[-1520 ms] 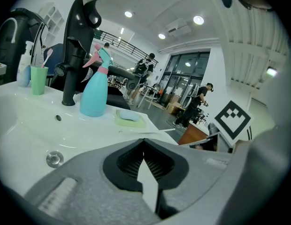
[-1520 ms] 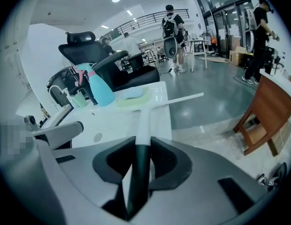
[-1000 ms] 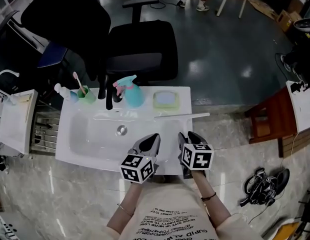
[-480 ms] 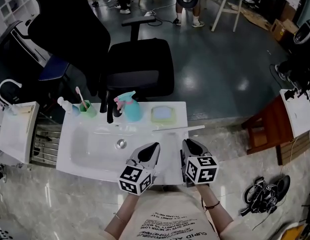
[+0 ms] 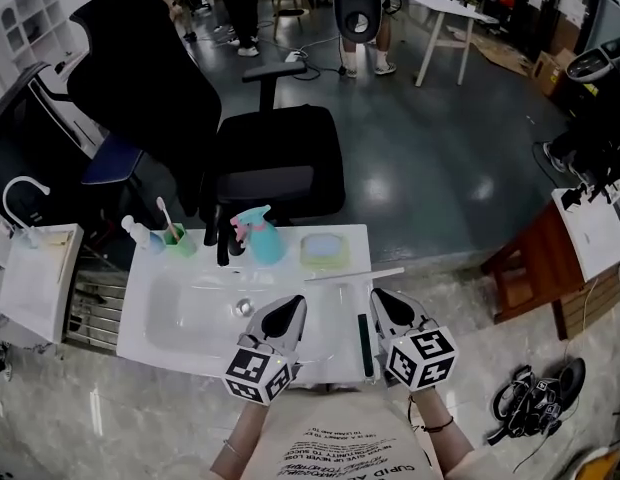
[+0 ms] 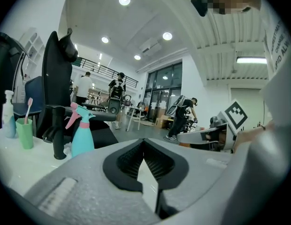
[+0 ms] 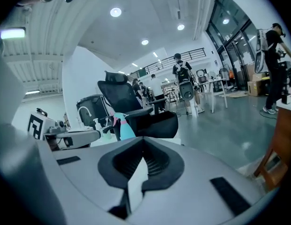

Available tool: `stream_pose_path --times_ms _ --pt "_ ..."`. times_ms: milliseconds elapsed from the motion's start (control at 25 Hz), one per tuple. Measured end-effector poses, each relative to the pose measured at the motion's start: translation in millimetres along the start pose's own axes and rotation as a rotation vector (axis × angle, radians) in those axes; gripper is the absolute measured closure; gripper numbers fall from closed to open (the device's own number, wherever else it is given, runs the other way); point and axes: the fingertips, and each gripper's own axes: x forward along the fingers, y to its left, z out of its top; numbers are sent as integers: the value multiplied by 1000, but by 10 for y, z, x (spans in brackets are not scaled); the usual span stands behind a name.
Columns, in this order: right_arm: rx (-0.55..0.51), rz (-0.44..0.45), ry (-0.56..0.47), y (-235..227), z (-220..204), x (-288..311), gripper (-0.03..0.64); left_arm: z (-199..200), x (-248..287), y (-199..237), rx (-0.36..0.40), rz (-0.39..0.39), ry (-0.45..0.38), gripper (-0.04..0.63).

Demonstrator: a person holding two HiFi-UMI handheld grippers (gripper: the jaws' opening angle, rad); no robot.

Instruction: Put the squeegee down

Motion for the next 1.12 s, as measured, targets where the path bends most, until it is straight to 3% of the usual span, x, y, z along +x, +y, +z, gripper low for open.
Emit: stream_pose_path --times_ms 440,1120 --pt "-14 54 -203 91 515 -304 614 407 -221 63 57 47 -113 574" --pt "19 40 -255 28 540 -436 614 489 -404 150 61 108 -146 574"
